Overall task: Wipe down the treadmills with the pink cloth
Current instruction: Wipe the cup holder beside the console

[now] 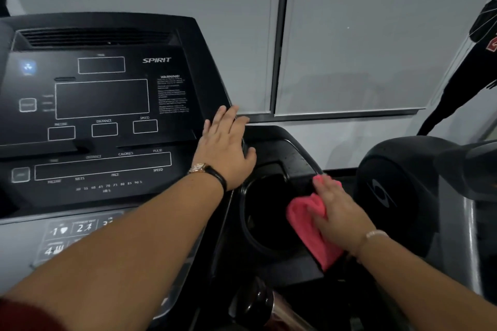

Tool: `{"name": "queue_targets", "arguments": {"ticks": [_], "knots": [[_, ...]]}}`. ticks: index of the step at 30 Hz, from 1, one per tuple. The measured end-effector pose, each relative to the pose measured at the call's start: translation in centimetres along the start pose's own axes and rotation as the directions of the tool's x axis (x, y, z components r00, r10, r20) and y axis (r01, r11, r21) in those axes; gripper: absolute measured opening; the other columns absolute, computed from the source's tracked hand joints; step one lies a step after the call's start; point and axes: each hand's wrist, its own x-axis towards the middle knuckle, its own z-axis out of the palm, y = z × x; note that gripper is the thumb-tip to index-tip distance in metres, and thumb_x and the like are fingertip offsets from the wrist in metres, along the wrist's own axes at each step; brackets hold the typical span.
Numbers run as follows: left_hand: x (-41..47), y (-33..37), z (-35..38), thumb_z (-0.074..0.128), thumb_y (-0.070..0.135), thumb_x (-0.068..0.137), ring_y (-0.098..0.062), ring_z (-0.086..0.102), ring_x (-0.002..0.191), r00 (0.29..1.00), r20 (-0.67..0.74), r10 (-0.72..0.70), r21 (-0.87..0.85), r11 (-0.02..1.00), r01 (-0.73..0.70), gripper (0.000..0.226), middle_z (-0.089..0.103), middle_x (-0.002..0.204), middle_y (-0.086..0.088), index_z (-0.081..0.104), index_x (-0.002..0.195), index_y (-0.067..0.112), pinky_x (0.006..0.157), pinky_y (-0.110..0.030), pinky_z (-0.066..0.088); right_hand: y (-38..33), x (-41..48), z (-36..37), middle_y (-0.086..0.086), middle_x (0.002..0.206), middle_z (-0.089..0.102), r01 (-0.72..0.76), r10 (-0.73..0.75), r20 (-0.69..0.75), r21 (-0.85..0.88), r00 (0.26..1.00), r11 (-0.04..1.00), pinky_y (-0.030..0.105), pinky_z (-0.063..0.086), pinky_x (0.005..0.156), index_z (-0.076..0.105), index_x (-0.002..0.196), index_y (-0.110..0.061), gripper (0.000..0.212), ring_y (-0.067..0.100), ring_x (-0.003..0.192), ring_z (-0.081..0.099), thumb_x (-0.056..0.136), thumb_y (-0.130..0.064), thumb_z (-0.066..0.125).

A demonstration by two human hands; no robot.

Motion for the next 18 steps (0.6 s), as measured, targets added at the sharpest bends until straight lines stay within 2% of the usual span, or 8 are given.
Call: {"name": "queue_targets", "arguments": {"ticks": [3, 5, 7, 9, 12, 14, 15, 18], "knots": [[-0.1, -0.1, 0.0, 0.050, 0.035, 0.086, -0.014, -0.002, 0.145, 1.000, 0.006, 0.005, -0.005, 1.000, -0.005, 0.057, 0.011, 0.157, 0.004, 0.032, 0.139, 0.023, 0.117, -0.038, -0.001, -2.6, 3.0, 0.4, 0.015, 0.155, 0.016, -0.291, 0.291, -0.020, -0.048, 0.957, 0.955, 0.046, 0.017, 0.115, 0.015, 0.147, -0.008, 0.067, 0.030, 0.142, 0.015, 0.093, -0.045, 0.029], [-0.1, -0.1, 0.0, 0.050, 0.035, 0.086, -0.014, -0.002, 0.145, 1.000, 0.010, 0.010, -0.011, 1.000, -0.010, 0.056, 0.011, 0.157, 0.004, 0.032, 0.139, 0.023, 0.117, -0.039, -0.001, -4.7, 2.8, 0.6, 0.014, 0.156, 0.003, -0.161, 0.164, 0.002, -0.204, 0.986, 0.966, 0.050, 0.007, 0.116, 0.008, 0.148, -0.011, 0.072, 0.033, 0.143, 0.004, 0.087, -0.042, 0.030], [-0.1, -0.1, -0.1, 0.050, 0.034, 0.086, -0.014, -0.003, 0.145, 1.000, 0.016, 0.012, -0.020, 1.000, -0.011, 0.056, 0.011, 0.157, 0.003, 0.032, 0.138, 0.023, 0.117, -0.038, -0.001, -5.4, 1.5, 0.6, 0.007, 0.157, -0.008, 0.126, -0.101, 0.104, -0.275, 0.989, 0.953, 0.050, 0.000, 0.116, 0.006, 0.149, -0.018, 0.080, 0.029, 0.144, -0.006, 0.079, -0.040, 0.036], [-0.1, -0.1, -0.2, 0.050, 0.033, 0.086, -0.014, -0.003, 0.145, 1.000, 0.021, 0.016, -0.032, 0.999, -0.016, 0.056, 0.010, 0.157, 0.003, 0.032, 0.139, 0.023, 0.117, -0.038, -0.002, -4.3, 0.9, -0.1, -0.001, 0.157, -0.011, 0.244, -0.206, 0.182, -0.220, 0.962, 0.944, 0.046, 0.001, 0.117, 0.000, 0.149, -0.024, 0.089, 0.020, 0.145, -0.008, 0.070, -0.043, 0.037], [-0.1, -0.1, -0.2, 0.050, 0.032, 0.086, -0.014, -0.004, 0.145, 1.000, 0.024, 0.017, -0.048, 0.999, -0.016, 0.056, 0.009, 0.157, 0.003, 0.031, 0.139, 0.023, 0.117, -0.038, -0.003, -1.8, 2.9, -0.7, -0.003, 0.156, -0.014, 0.061, -0.053, 0.130, -0.059, 0.990, 0.996, 0.041, 0.007, 0.118, -0.015, 0.145, -0.026, 0.100, 0.015, 0.144, -0.008, 0.062, -0.057, 0.032], [0.0, -0.1, -0.2, 0.050, 0.032, 0.086, -0.015, -0.005, 0.145, 1.000, 0.017, 0.017, -0.042, 0.999, -0.016, 0.057, 0.009, 0.157, 0.003, 0.030, 0.139, 0.023, 0.117, -0.038, -0.004, -1.9, 5.1, -1.0, 0.000, 0.158, -0.006, -0.123, 0.112, 0.091, 0.126, 0.989, 0.984, 0.043, 0.011, 0.117, -0.008, 0.148, -0.023, 0.103, 0.016, 0.145, -0.003, 0.061, -0.051, 0.039], [0.0, -0.1, -0.2, 0.050, 0.032, 0.086, -0.014, -0.005, 0.145, 1.000, 0.015, 0.018, -0.039, 0.999, -0.018, 0.057, 0.008, 0.157, 0.003, 0.030, 0.139, 0.022, 0.117, -0.038, -0.004, -2.4, 5.9, -0.9, 0.001, 0.158, -0.002, -0.142, 0.130, 0.072, 0.192, 0.989, 0.971, 0.042, 0.011, 0.117, -0.004, 0.149, -0.023, 0.101, 0.017, 0.145, 0.000, 0.061, -0.043, 0.042], [0.0, -0.1, -0.2, 0.050, 0.031, 0.086, -0.014, -0.005, 0.145, 1.000, 0.009, 0.017, -0.046, 0.999, -0.016, 0.057, 0.010, 0.156, 0.004, 0.030, 0.139, 0.022, 0.117, -0.038, -0.004, -3.5, 6.4, -0.8, 0.000, 0.155, 0.017, -0.013, 0.023, -0.029, 0.324, 0.999, 0.946, 0.028, 0.012, 0.116, 0.017, 0.147, -0.028, 0.091, 0.013, 0.142, 0.014, 0.061, -0.021, 0.046]]}}
